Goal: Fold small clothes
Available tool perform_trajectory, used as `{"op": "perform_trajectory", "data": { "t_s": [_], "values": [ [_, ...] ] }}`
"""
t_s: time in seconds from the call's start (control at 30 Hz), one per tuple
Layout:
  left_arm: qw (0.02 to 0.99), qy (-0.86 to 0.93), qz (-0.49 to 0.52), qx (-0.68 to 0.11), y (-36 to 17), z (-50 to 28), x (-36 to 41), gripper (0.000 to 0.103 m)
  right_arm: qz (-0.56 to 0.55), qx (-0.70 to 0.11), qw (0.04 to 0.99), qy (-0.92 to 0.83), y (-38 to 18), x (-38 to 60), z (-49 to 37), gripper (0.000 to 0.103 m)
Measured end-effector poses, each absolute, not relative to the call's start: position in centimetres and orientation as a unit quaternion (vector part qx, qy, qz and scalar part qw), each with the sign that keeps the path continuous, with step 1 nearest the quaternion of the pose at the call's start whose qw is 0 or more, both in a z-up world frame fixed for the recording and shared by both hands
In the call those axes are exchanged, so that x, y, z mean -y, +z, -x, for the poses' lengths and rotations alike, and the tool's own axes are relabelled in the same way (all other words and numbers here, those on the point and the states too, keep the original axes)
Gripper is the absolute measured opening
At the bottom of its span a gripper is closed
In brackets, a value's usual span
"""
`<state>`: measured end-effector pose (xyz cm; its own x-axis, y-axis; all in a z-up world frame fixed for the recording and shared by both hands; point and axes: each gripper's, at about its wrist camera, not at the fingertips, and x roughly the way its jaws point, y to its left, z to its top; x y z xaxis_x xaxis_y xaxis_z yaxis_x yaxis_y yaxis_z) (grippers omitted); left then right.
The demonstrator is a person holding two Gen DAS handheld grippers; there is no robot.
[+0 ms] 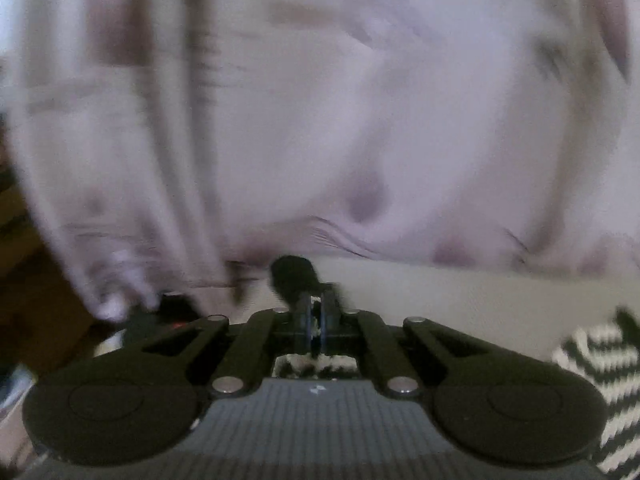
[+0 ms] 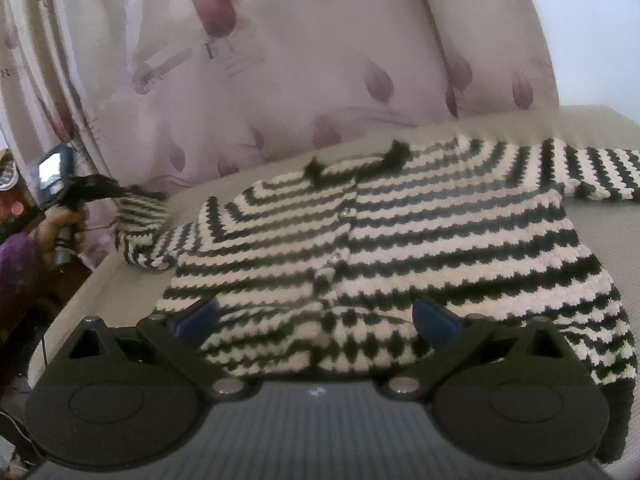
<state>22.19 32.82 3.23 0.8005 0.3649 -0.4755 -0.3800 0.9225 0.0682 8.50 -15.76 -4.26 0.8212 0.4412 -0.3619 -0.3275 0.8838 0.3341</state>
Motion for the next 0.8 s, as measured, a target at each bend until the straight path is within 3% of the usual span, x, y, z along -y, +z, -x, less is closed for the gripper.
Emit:
{"op": "perform_trajectory", "data": {
  "t_s": [0.2, 0.4, 0.5, 0.53, 0.6, 0.63, 0.67, 0.8],
  "values": [
    [0.935, 0.285, 0.059, -0.204, 6.1, -10.8, -34.2, 0.002, -0.135, -0.203, 0.944, 0.221, -4.0, 15.8, -7.5, 0.103],
    [0.914, 0.324, 0.093, -0.225, 3.6, -4.3, -33.3, 0.002, -0.145, -0.192, 0.944, 0.224, -4.1, 16.9, -6.3, 0.103],
    [0.927, 0.289, 0.063, -0.231, 3.0, -2.2, -30.1, 0.003, -0.149, -0.185, 0.945, 0.227, -4.3, 18.4, -5.3, 0.103],
    [0.937, 0.255, 0.062, -0.232, 2.4, -2.1, -28.9, 0.012, -0.152, -0.18, 0.945, 0.225, -4.5, 19.2, -4.8, 0.103],
    [0.951, 0.177, 0.058, -0.248, 2.1, -1.6, -25.6, 0.048, -0.161, -0.172, 0.948, 0.214, -5.1, 21.3, -3.9, 0.103],
    [0.956, 0.13, 0.058, -0.258, 1.8, -1.5, -23.6, 0.077, -0.163, -0.17, 0.95, 0.204, -5.4, 22.2, -3.5, 0.103],
    [0.959, 0.089, 0.055, -0.264, 1.4, -1.3, -22.0, 0.094, -0.162, -0.168, 0.953, 0.192, -5.8, 23.1, -3.1, 0.103],
    [0.954, -0.036, 0.014, -0.297, -0.3, -0.2, -15.4, 0.096, -0.188, -0.159, 0.957, 0.151, -7.4, 27.4, -1.0, 0.103]
  ]
}}
